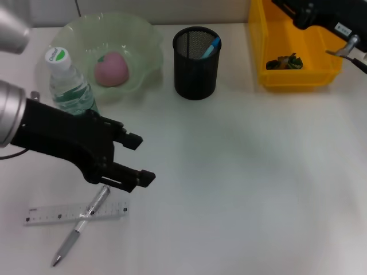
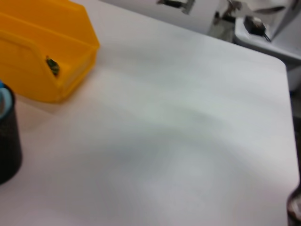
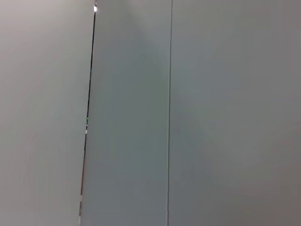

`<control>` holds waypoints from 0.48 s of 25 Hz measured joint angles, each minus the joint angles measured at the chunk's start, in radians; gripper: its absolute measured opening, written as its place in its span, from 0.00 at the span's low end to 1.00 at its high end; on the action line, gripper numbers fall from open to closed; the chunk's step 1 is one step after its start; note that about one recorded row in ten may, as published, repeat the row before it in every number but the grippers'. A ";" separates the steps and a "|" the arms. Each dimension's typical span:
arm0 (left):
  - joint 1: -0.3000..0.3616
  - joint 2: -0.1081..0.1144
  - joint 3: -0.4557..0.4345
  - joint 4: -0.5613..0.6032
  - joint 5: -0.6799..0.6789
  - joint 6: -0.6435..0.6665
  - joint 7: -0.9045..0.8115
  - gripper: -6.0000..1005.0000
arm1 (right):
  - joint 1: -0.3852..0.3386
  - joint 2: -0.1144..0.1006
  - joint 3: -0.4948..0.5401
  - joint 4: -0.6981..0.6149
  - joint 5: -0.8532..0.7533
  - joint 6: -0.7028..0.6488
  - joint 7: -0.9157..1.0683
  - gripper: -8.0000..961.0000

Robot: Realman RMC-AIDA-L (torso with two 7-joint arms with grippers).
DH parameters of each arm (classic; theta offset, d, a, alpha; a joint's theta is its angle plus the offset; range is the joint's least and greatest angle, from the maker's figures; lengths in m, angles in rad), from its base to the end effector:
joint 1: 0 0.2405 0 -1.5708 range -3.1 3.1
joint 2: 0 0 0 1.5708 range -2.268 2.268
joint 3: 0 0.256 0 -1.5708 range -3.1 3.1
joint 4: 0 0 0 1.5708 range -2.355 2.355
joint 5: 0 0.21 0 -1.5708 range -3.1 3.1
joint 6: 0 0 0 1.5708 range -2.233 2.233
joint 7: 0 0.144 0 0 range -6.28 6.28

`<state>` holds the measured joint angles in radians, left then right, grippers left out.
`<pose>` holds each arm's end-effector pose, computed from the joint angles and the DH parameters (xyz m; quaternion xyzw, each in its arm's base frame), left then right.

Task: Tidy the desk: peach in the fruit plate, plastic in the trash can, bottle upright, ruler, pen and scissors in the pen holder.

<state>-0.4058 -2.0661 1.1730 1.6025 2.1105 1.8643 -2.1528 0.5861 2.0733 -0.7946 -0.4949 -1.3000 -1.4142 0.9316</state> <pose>-0.1610 0.2901 0.0499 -0.9840 -0.1742 -0.0054 0.0359 0.2144 0.3808 0.0300 -0.8368 0.0775 0.4295 0.3305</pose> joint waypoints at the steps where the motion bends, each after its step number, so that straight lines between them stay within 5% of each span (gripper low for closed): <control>1: -0.018 0.000 0.004 -0.002 0.014 0.014 -0.011 0.74 | 0.005 -0.019 -0.008 -0.024 -0.008 0.000 0.078 0.40; 7: -0.048 -0.003 0.072 -0.020 0.109 0.021 -0.009 0.74 | -0.023 -0.063 -0.031 -0.140 -0.182 -0.085 0.151 0.40; 12: -0.035 -0.004 0.070 -0.054 0.102 0.001 0.017 0.74 | -0.083 -0.048 -0.029 -0.248 -0.362 -0.203 0.164 0.40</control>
<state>-0.4410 -2.0705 1.2428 1.5484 2.2121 1.8649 -2.1361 0.5029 2.0257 -0.8235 -0.7430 -1.6618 -1.6168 1.0955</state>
